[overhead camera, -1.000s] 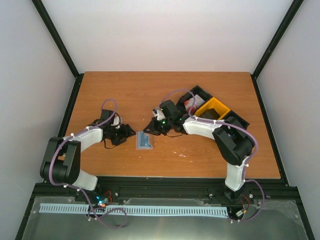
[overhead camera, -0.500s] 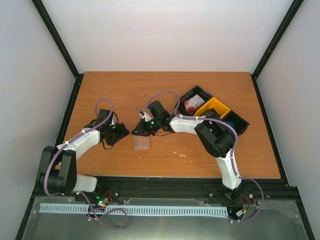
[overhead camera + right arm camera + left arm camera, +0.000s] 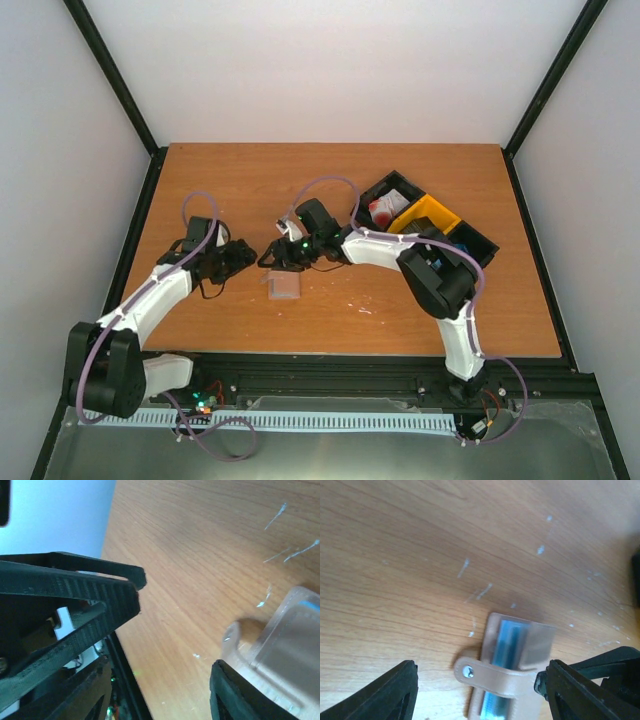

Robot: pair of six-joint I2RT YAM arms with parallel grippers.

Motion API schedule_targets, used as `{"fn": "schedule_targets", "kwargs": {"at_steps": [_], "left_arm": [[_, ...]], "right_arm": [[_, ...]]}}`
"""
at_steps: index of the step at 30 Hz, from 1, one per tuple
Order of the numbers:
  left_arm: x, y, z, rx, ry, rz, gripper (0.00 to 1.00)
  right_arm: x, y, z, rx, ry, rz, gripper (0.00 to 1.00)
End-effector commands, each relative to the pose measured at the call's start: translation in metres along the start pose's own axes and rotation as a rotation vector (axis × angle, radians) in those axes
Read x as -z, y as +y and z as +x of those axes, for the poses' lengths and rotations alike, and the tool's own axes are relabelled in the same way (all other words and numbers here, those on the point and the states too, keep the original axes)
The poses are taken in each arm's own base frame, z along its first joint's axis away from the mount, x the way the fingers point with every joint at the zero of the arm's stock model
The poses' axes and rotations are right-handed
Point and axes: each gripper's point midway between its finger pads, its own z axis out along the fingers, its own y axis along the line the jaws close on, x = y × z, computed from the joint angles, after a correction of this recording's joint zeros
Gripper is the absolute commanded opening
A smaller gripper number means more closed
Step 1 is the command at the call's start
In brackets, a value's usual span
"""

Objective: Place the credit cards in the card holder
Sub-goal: Close the card holder at the center of the board.

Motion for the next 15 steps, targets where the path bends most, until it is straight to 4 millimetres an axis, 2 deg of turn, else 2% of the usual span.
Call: {"fn": "schedule_targets", "kwargs": {"at_steps": [1,3,5,8,11,15], "left_arm": [[0.018,-0.028,-0.011,-0.072,-0.05,0.115,0.71],[0.026,-0.026,-0.015,-0.067,-0.087,0.106,0.71],[0.031,-0.036,-0.011,-0.091,-0.084,0.17,0.71],[0.036,-0.062,0.002,-0.16,-0.047,0.335,0.67],[0.026,-0.068,0.014,-0.196,0.014,0.358,0.6],[0.01,-0.073,0.026,-0.247,0.059,0.286,0.57]], "right_arm": [[0.029,0.036,-0.005,0.093,-0.081,-0.056,0.55],[0.039,0.034,-0.005,0.082,-0.122,-0.051,0.57],[0.049,0.025,-0.005,0.045,-0.16,-0.004,0.57],[0.061,-0.005,-0.002,-0.017,-0.203,0.167,0.55],[0.073,-0.039,0.008,-0.075,-0.213,0.347,0.53],[0.076,-0.067,0.023,-0.129,-0.175,0.461,0.52]]}}
